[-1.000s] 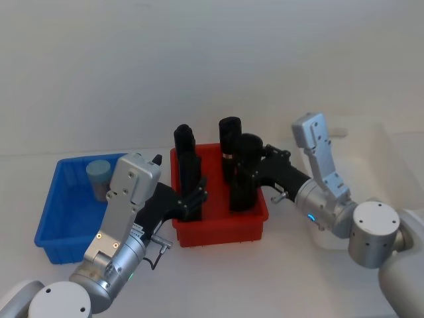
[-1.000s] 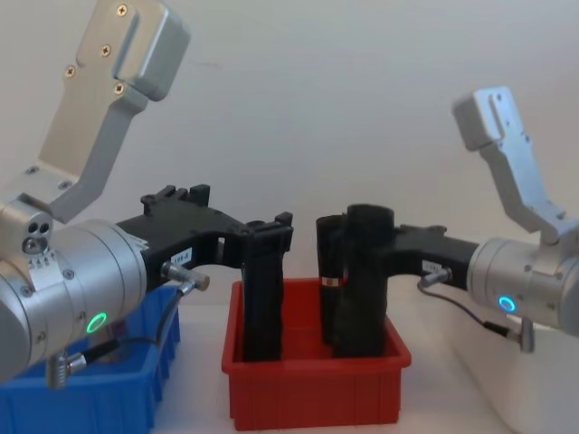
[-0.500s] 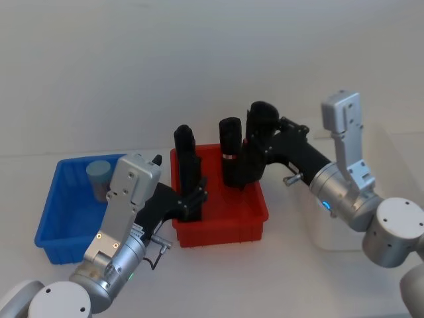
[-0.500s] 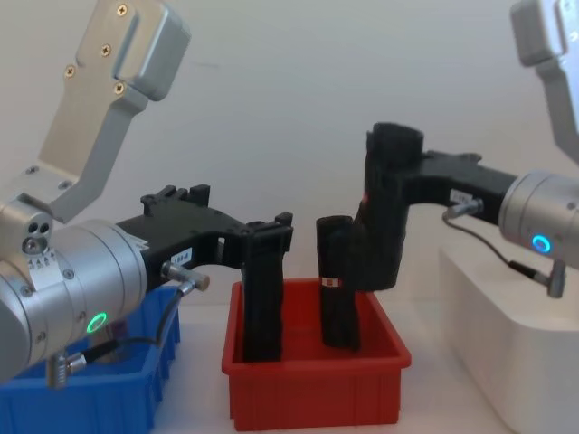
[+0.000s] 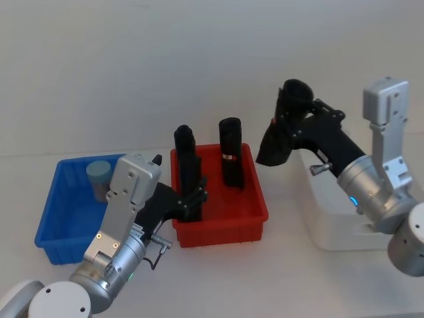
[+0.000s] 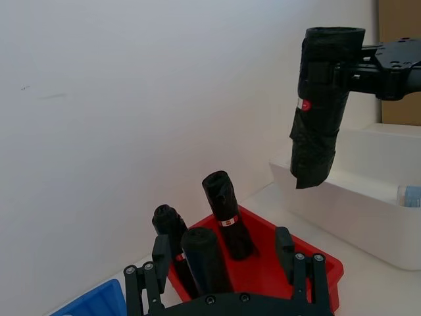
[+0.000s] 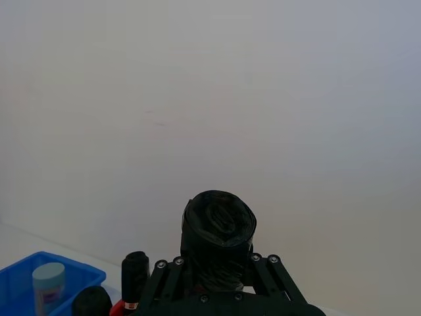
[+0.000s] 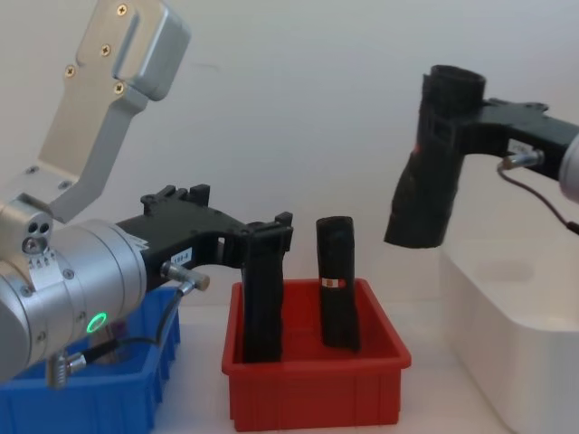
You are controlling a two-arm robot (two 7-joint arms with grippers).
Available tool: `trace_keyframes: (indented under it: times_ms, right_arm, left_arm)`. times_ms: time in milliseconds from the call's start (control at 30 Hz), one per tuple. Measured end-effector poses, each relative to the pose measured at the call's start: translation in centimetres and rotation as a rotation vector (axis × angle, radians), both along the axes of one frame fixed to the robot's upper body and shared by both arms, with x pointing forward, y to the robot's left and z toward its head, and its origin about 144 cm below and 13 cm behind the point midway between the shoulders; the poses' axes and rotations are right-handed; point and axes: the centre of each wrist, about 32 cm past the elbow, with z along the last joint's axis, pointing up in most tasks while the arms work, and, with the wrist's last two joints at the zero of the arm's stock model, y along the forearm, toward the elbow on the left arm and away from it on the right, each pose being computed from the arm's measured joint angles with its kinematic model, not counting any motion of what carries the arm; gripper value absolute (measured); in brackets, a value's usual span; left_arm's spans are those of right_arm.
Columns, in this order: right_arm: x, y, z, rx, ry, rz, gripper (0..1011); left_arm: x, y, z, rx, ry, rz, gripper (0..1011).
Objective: Pick the cotton swabs from the blue box and place them into the white box.
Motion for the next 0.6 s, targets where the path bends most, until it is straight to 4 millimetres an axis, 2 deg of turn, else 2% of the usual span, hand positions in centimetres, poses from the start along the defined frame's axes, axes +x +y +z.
trace_keyframes:
  times_ms: [267,600]
  right_arm:
    - [-1.2,-1.4,0.3,0.005,-0.001,-0.09,369]
    - [-2.0,-3.2,-0.2,0.001,0.034,-0.19,369]
  left_arm:
    - [0.0,0.0,0.0,0.0,0.0,0.0,1003]
    - [0.0,0.0,0.0,0.0,0.0,0.0,1003]
